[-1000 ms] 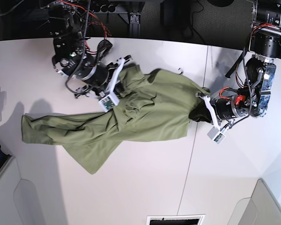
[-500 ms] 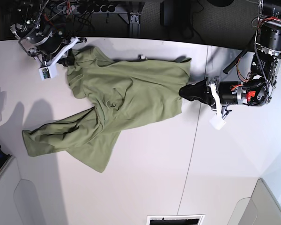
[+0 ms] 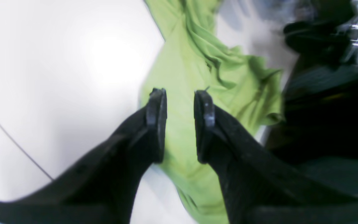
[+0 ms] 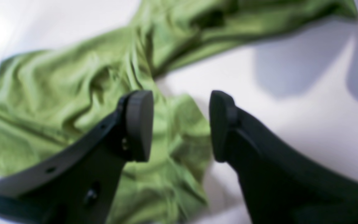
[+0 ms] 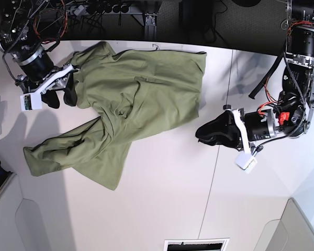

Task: Layout the t-shirt on the table in an organized manner, then fold the t-shirt properly
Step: 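Release with the left gripper and grasp the shirt nearer the right gripper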

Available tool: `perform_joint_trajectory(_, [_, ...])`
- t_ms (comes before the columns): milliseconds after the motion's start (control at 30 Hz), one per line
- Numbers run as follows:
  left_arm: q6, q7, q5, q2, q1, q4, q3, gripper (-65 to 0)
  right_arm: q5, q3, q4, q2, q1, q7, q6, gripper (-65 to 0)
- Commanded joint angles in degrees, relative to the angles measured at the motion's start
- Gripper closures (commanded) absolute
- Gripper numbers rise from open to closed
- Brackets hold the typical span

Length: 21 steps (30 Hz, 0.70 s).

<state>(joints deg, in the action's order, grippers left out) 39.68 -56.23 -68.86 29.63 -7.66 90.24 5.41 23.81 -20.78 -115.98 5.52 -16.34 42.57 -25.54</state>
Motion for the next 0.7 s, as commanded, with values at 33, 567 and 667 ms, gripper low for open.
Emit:
perform_joint_trajectory(33, [0.32, 4.17, 3.98, -0.94, -2.14, 0.87, 1.49, -18.4, -1.42, 1.75, 1.75, -0.46, 2.16, -2.08, -0.13, -29.2])
perform_joint_trajectory(567, [0.32, 21.73, 38.36, -4.37, -3.76, 0.74, 21.99, -24.5, -9.4, 18.29, 24.17, -1.75, 17.84, -2.36, 2.01, -3.2])
perform_joint_trajectory(667, [0.32, 21.27, 41.88, -4.0, -3.76, 0.74, 21.46, 0.0, -11.23, 17.77, 23.71, -1.7, 17.73, -0.57, 2.01, 0.0])
